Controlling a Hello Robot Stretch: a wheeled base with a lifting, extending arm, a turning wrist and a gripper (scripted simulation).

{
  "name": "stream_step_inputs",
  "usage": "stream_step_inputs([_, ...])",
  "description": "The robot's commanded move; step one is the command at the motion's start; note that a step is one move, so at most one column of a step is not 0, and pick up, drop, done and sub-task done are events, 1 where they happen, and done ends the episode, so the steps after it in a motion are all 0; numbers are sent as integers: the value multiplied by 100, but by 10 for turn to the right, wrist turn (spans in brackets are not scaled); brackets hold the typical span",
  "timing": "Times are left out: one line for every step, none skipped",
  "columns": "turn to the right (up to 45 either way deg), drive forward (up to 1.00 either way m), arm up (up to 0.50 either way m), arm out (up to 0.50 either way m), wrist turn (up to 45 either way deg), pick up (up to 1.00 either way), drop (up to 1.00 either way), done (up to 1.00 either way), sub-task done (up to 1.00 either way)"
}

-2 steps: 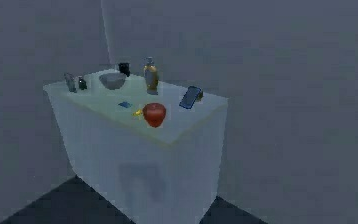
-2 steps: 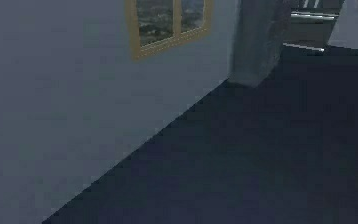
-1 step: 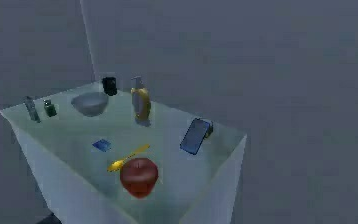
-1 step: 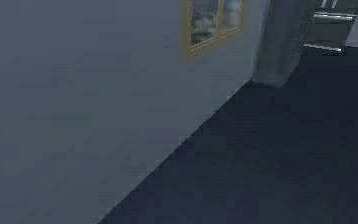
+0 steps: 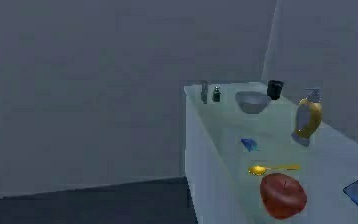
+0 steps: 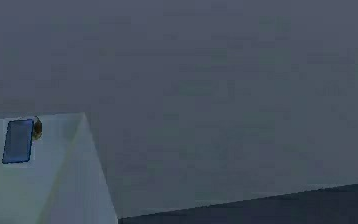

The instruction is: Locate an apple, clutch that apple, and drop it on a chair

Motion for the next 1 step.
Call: stream_step_inputs([-450,0,0,0,0,0,0,0,0])
